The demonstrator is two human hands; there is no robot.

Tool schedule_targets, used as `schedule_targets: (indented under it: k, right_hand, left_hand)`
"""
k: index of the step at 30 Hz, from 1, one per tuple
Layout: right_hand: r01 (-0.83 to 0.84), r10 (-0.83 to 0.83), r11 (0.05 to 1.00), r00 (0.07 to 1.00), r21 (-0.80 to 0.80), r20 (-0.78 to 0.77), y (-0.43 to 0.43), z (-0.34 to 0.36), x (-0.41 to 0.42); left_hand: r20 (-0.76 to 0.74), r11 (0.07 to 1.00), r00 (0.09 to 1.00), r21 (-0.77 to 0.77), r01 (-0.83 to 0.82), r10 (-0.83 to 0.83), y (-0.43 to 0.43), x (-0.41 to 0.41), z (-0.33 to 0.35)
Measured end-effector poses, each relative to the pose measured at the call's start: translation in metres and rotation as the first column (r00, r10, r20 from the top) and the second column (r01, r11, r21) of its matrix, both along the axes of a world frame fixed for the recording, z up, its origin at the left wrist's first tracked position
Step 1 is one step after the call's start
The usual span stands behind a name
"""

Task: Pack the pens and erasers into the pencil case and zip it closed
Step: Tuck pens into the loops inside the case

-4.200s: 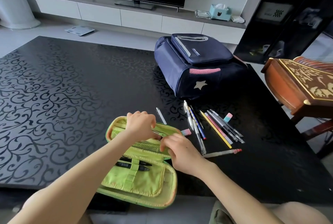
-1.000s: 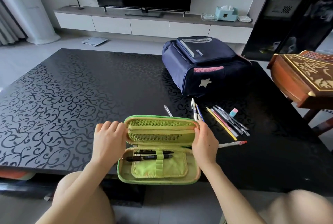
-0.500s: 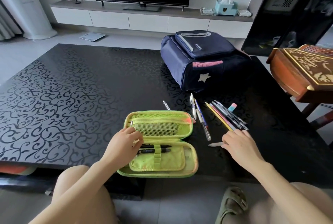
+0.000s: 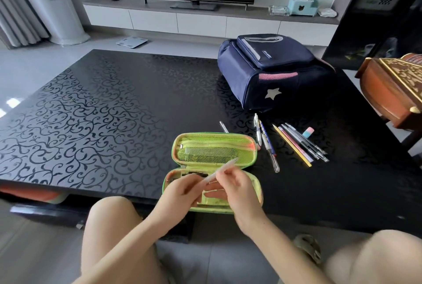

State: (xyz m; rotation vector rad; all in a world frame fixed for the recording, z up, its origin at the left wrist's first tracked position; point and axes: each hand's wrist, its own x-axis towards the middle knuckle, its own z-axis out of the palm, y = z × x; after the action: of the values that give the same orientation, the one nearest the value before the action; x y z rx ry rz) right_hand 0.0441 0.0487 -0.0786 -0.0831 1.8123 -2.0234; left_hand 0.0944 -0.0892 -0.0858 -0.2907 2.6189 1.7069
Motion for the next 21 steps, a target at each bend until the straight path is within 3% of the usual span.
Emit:
schedule_targets:
  k: [2,4,5,7,11,17,21]
  right_hand:
    - [0.037,0.002,0.972,0.986,0.232,-0.165,0.010,-0.013,-0.004]
    - [0.151,0.096,0.820,0.915,0.553,-0.392,0.027,-0.032,-0.012]
    - [0.216,0.152,0.743,0.867,0.633,-0.474,0.035,-0.041,-0.016]
    - [0.289,0.248,0.680,0.774,0.674,-0.583,0.045,-0.055,-0.021]
    - [0.353,0.370,0.631,0.646,0.691,-0.668,0.045,-0.066,-0.023]
    - [0.394,0.404,0.623,0.576,0.675,-0.710,0.037,-0.077,-0.026]
    - [0.392,0.423,0.633,0.547,0.667,-0.722,0.035,-0.076,-0.027]
  left_hand:
    - [-0.049,0.978,0.998,-0.203,-0.045,0.036,-0.020,0.010,-0.010]
    - [-0.144,0.916,0.989,-0.391,-0.089,0.035,-0.045,0.019,-0.019]
    - [-0.183,0.869,0.983,-0.485,-0.099,0.010,-0.057,0.022,-0.025]
    - [-0.222,0.790,0.973,-0.606,-0.094,-0.054,-0.075,0.025,-0.034]
    - [-0.226,0.714,0.964,-0.697,-0.059,-0.141,-0.080,0.016,-0.036]
    - [-0.263,0.673,0.904,-0.739,0.035,-0.336,-0.060,-0.015,-0.036]
    - [-0.162,0.535,0.870,-0.835,0.130,-0.465,-0.064,-0.028,-0.038]
